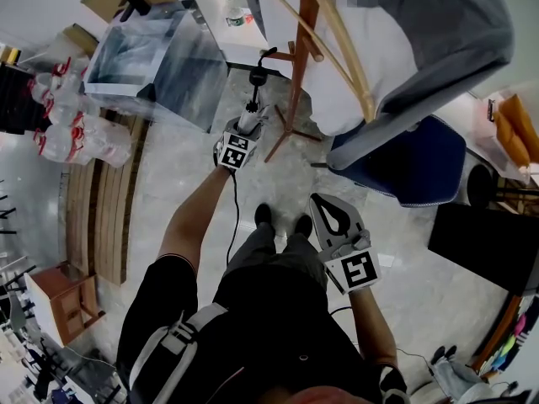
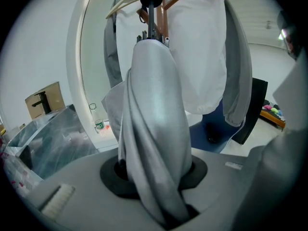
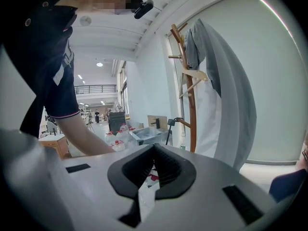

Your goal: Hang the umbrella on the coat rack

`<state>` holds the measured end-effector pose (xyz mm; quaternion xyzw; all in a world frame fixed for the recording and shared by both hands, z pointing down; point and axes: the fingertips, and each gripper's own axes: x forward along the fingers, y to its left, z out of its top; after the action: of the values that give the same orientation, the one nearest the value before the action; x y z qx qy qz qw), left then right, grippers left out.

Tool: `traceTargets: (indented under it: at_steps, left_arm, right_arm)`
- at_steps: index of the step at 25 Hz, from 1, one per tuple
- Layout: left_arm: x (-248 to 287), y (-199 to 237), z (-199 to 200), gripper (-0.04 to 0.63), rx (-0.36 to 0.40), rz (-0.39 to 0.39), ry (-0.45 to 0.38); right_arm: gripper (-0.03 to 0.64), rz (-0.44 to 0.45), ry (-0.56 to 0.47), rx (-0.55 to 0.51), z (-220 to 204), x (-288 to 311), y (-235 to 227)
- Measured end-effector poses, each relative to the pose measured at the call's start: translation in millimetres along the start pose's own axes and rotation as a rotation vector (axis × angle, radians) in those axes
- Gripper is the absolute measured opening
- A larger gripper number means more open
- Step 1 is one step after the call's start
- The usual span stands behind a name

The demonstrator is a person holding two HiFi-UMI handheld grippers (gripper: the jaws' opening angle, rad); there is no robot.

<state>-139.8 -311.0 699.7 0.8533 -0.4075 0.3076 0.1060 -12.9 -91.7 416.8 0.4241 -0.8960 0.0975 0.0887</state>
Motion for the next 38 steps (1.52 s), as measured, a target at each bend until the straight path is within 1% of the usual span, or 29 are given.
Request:
traceTargets:
  at_steps: [3, 6, 11, 23, 26, 33, 38]
  left_arm:
    - [7.3, -3.7, -2.1, 0.133, 0.018, -0.01, 0.002]
    - [14.7, -6.1, -1.2, 0.133, 0.017, -0.017, -0.004]
    - [27.7, -9.6, 1.6, 0.133, 0.025, -0.021, -0.035]
    - [54.7, -25.1, -9.9, 0.133, 0.015, -0.06, -0.042]
    - [61.4, -26.5, -9.1, 0.133, 0.021, -0.06, -0.048]
    - [74.6, -33.9, -9.4, 0.135, 0.05, -0.045, -0.032]
    - [86.1, -37.7, -13.7, 0.137, 0.056, -0.038, -0.027]
  right_arm:
    - [0.0, 0.002, 0.001, 0.002, -3.8, -0.1, 2.1]
    - [0.0, 0.005, 0.009, 0.015, -6.9, 0.0, 3.3]
    - [0.0, 0.0, 0.022, 0.029, -13.5, 1.1, 1.1]
    - [0.0, 0.002, 0.04, 0.051, -29.1, 8.3, -0.9]
    - [0.0, 0.004, 0.04, 0.055, -32.2, 9.9, -0.4]
    - [0.0, -0.001, 0.05, 0.071, -38.0, 11.0, -2.2]
    - [0.0, -0.011, 0.062, 0.082, -44.8, 9.0, -5.4]
